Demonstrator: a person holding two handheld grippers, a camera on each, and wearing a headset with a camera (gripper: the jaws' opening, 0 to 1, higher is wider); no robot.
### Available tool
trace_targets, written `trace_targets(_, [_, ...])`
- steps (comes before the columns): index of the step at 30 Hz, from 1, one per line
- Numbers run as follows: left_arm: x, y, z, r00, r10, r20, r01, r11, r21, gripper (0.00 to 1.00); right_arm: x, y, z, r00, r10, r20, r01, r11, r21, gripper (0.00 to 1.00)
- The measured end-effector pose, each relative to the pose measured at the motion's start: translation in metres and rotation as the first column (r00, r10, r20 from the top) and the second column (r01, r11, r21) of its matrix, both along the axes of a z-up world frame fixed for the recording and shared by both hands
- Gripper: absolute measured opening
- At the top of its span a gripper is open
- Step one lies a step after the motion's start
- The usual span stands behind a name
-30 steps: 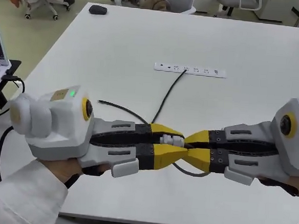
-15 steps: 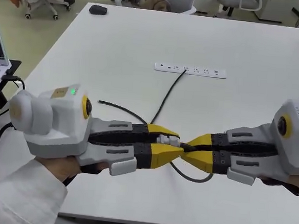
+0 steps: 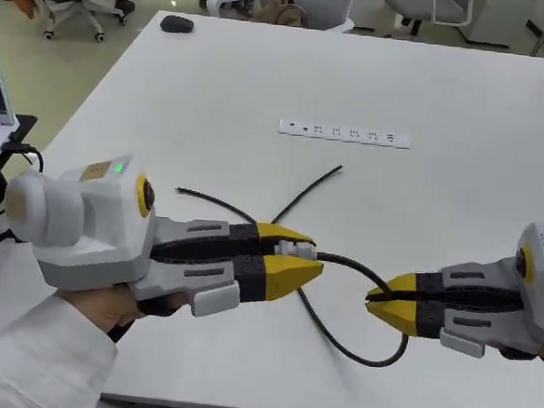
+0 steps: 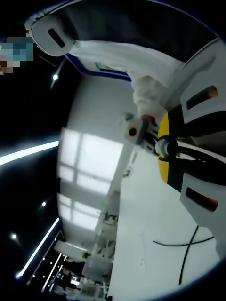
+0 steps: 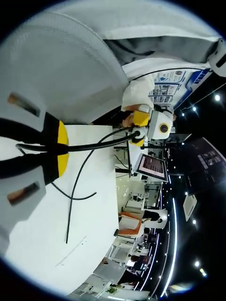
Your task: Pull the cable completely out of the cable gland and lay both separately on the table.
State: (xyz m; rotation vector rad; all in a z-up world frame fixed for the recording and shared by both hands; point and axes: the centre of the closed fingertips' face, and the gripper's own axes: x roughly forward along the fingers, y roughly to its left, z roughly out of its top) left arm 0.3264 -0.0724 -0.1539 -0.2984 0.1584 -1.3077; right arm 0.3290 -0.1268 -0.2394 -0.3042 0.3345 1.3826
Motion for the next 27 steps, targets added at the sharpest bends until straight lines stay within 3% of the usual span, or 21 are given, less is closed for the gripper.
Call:
trace_targets(6, [0.002,0.0,-0.003,1.0,0.006,-0.006,-0.006,1.0,0.009,0.17,0.001,0.0,-0.001,1.0,-0.016,-0.015,0.016,1.0,-0.004,0.02])
trace_targets(8, [0.006,0.003,-0.001,1.0,0.021,-0.019,-0.021,1.0,-0.01,0.17,0.002,0.001,0.006,1.0,-0.015,-0.003,0.015,1.0,0.015,0.02])
trace_targets(10, [0.008,0.004,-0.001,0.999,0.03,-0.028,-0.03,0.999,-0.015,0.17,0.003,0.003,0.014,1.0,-0.021,-0.021,0.022,0.999,0.048,0.04])
trace_targets(13, [0.008,0.003,-0.004,0.999,0.033,-0.035,-0.033,0.999,-0.005,0.17,0.003,0.013,0.04,0.999,-0.01,-0.031,0.014,0.99,0.142,0.14])
trace_targets(16, [0.006,0.001,-0.005,0.999,0.023,-0.029,-0.023,1.0,0.007,0.17,-0.002,0.026,0.068,0.999,0.032,-0.027,-0.024,0.97,0.242,0.18])
trace_targets(18, [0.005,0.0,-0.005,0.999,0.018,-0.03,-0.018,1.0,0.006,0.17,-0.006,0.034,0.078,0.998,0.06,-0.02,-0.053,0.962,0.266,0.2])
trace_targets(23, [0.006,0.002,-0.003,0.999,0.02,-0.038,-0.02,1.0,-0.014,0.17,-0.008,0.048,0.08,0.995,0.095,0.004,-0.093,0.963,0.252,0.18])
trace_targets(27, [0.005,0.001,-0.002,0.999,0.017,-0.036,-0.018,1.0,-0.018,0.17,-0.008,0.05,0.073,0.994,0.105,-0.017,-0.098,0.967,0.237,0.13])
